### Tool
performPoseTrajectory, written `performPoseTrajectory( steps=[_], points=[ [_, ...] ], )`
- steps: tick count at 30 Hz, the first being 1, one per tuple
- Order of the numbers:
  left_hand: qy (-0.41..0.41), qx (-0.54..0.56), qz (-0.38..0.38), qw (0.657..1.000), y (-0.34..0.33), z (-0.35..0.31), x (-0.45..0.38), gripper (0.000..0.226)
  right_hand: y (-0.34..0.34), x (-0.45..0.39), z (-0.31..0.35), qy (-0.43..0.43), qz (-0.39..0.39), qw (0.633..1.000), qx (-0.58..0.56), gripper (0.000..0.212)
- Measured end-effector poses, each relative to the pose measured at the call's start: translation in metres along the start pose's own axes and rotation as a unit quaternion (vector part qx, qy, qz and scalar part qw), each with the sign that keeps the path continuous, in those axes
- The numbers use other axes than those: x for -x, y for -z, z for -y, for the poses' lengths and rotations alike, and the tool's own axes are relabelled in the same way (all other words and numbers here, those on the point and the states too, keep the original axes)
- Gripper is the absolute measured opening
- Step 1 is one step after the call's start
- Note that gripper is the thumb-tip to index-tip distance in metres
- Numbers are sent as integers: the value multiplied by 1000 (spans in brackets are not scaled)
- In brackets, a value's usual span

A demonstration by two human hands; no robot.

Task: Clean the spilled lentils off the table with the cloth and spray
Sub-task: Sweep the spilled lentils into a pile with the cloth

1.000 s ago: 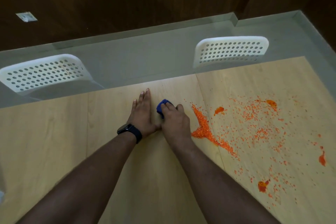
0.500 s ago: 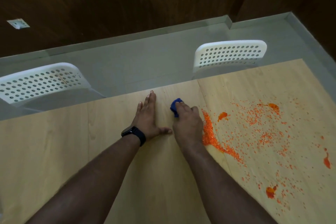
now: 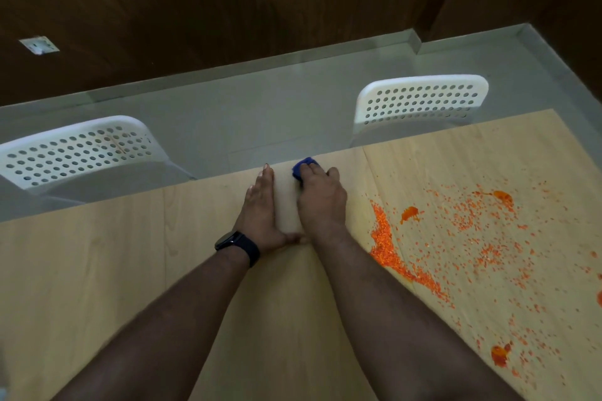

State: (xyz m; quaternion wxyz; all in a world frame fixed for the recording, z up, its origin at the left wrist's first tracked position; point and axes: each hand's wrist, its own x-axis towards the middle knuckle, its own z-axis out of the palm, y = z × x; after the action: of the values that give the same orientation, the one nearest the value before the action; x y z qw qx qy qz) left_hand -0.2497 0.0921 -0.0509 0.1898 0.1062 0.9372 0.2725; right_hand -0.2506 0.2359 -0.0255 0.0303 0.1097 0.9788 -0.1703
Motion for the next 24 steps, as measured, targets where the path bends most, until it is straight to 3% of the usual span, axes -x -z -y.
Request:
performPoseTrajectory(
  steps=[8, 12, 16, 24],
  points=[
    [-14, 3, 24, 1000, -5, -12, -3, 161, 24, 26, -55, -231, -72, 967, -79, 53],
    [-26, 6, 22, 999, -11, -14, 1, 153, 22, 43, -33, -172, -93, 978, -78, 57],
    [-60, 8, 48, 997, -17, -21, 7, 143, 6, 57, -11, -133, -15, 989, -62, 59],
    [-73, -23, 61, 995, -45, -43, 27, 147, 20, 75, -76, -207, -36, 977, -35, 54]
  ],
)
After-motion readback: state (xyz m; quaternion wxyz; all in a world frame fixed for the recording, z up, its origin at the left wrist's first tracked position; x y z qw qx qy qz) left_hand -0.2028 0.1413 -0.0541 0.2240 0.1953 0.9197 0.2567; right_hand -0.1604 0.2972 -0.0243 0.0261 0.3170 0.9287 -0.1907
